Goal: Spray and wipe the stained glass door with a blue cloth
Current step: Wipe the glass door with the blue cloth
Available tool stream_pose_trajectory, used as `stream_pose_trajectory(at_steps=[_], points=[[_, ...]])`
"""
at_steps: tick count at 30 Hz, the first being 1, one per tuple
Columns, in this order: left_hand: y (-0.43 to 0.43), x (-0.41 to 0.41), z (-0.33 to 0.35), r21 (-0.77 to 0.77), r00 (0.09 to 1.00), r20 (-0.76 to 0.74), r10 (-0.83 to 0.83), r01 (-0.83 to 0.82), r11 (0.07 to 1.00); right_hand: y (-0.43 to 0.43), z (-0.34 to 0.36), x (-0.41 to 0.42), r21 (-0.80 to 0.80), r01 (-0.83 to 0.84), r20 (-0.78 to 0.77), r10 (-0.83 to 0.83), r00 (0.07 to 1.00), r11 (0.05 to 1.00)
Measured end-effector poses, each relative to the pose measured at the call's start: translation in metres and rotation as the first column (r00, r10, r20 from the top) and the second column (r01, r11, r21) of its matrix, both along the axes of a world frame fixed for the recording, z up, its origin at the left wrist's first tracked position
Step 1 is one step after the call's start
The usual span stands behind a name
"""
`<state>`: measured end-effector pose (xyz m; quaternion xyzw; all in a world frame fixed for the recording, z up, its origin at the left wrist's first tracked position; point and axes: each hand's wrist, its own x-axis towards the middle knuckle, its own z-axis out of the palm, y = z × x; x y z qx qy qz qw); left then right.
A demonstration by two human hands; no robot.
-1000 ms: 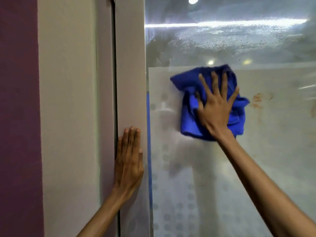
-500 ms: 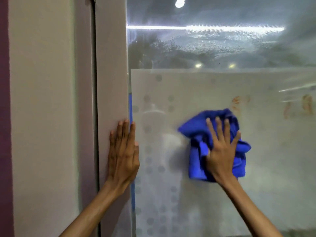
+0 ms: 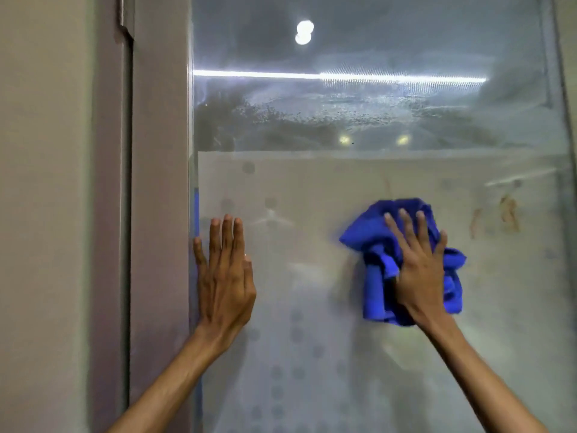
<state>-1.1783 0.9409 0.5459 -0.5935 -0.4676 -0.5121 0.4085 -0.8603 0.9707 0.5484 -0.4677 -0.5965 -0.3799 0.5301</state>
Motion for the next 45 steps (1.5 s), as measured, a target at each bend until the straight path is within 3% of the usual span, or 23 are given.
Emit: stream_pose_trajectory(at_steps=[2, 4, 6, 10, 12, 15, 18, 20, 22, 25, 29, 31, 34, 37, 41, 45], points=[[0.001, 0.014, 0.002, -0.009, 0.999, -0.041, -0.017, 0.016, 1.000, 0.005, 0.071, 0.000, -0.011, -0.013, -0.216, 0.011, 0.976, 1.000], [0.003, 0.032, 0.002, -0.010, 0.996, -0.081, -0.030, 0.030, 1.000, 0.010, 0.110, -0.017, 0.030, 0.005, -0.279, 0.003, 0.960, 1.000], [0.006, 0.045, 0.004, -0.004, 0.997, -0.073, -0.033, 0.033, 0.999, 0.012, 0.100, -0.038, 0.095, 0.006, -0.172, 0.010, 0.985, 0.995], [0.009, 0.050, 0.005, 0.012, 0.999, -0.036, -0.025, 0.026, 1.000, 0.004, -0.008, -0.022, 0.082, -0.079, 0.172, 0.064, 0.983, 0.994], [0.007, 0.048, 0.004, 0.000, 0.999, -0.045, -0.029, 0.029, 1.000, 0.003, -0.026, 0.012, 0.027, -0.059, 0.197, 0.053, 0.979, 0.998], [0.004, 0.047, 0.005, -0.010, 0.999, -0.050, -0.019, 0.019, 1.000, 0.005, 0.037, 0.035, -0.046, -0.009, -0.062, 0.006, 0.998, 0.999], [0.003, 0.047, 0.005, -0.029, 0.999, -0.016, -0.033, 0.033, 0.999, 0.004, 0.138, 0.011, -0.049, -0.024, -0.298, 0.008, 0.954, 0.998], [0.004, 0.042, 0.005, -0.032, 1.000, 0.009, -0.023, 0.023, 0.999, 0.005, 0.183, -0.028, 0.000, -0.049, -0.281, 0.047, 0.958, 0.999], [0.006, 0.029, 0.008, -0.017, 0.999, 0.036, 0.011, -0.010, 1.000, 0.006, 0.191, -0.070, 0.084, -0.057, -0.106, 0.065, 0.992, 0.995], [0.007, 0.009, 0.019, 0.011, 0.997, 0.058, 0.057, -0.058, 0.998, 0.005, 0.149, -0.101, 0.187, -0.087, 0.169, 0.055, 0.984, 0.979], [0.006, 0.003, 0.024, 0.014, 0.999, 0.046, 0.028, -0.028, 0.999, 0.008, 0.065, -0.059, 0.198, -0.100, 0.299, 0.037, 0.954, 0.975], [0.004, 0.008, 0.019, 0.005, 1.000, 0.010, 0.020, -0.021, 1.000, 0.009, 0.066, -0.028, 0.162, -0.084, 0.244, 0.042, 0.969, 0.983], [0.004, 0.020, 0.012, 0.008, 0.996, -0.079, 0.031, -0.030, 1.000, 0.006, 0.121, -0.019, 0.105, -0.076, -0.009, 0.077, 0.997, 0.992], [0.007, 0.035, 0.008, 0.013, 0.996, -0.055, 0.070, -0.069, 0.998, 0.008, 0.143, -0.035, 0.119, -0.064, -0.069, 0.072, 0.995, 0.991], [0.008, 0.043, 0.004, 0.003, 0.998, -0.009, 0.069, -0.069, 0.998, 0.006, 0.064, -0.042, 0.164, -0.178, 0.044, 0.173, 0.984, 0.970], [0.006, 0.057, -0.002, -0.005, 0.998, -0.005, 0.062, -0.062, 0.998, -0.002, -0.058, -0.015, 0.069, -0.166, 0.130, 0.156, 0.979, 0.984]])
